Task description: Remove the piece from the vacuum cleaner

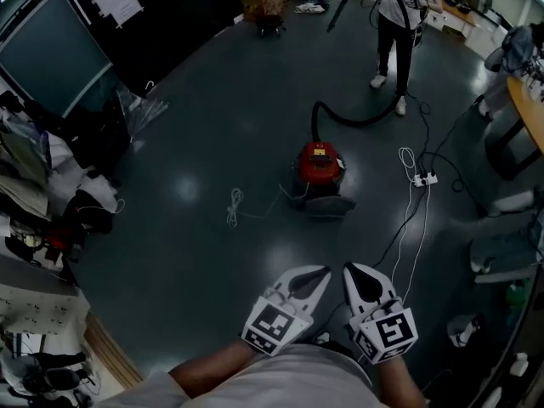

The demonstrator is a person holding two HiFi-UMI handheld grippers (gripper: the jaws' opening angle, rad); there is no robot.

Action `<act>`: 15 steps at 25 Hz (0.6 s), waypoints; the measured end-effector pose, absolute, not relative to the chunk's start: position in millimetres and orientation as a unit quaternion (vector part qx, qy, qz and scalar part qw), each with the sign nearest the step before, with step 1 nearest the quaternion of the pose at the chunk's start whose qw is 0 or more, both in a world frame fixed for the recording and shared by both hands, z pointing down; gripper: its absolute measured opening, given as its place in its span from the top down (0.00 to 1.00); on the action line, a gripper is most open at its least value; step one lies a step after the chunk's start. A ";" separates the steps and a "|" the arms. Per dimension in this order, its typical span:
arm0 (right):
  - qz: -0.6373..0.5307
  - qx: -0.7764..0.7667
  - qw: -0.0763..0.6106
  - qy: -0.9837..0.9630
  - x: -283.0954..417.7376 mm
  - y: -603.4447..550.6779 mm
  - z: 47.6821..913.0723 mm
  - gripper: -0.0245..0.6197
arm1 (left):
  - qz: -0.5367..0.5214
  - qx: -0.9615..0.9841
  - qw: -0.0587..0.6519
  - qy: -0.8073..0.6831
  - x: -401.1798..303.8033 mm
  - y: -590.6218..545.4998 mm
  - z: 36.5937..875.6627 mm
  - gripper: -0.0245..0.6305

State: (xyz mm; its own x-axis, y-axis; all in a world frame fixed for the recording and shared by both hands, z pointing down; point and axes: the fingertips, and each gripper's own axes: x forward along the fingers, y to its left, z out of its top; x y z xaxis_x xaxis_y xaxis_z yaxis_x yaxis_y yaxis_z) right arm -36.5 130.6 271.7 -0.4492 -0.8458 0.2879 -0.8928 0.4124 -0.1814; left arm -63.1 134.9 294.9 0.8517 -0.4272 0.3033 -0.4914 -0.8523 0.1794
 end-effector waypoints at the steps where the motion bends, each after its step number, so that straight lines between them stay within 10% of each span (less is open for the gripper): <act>1: 0.156 0.524 0.077 -0.834 -39.6 114.6 273.7 0.94 | 0.128 0.956 0.124 -0.234 -65.9 118.6 297.0 0.95; 15: 0.181 0.569 0.089 -0.797 -43.9 -17.2 306.3 0.94 | 0.138 0.970 0.109 -0.166 -63.0 -28.9 330.3 0.95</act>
State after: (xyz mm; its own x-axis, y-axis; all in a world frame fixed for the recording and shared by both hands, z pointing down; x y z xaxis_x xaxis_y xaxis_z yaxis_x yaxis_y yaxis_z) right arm -43.9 -17.2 306.3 -0.3373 -0.8745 0.3485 -0.9392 0.2876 -0.1874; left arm -63.0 -28.9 330.3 0.9065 -0.2920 0.3049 -0.3525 -0.9210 0.1661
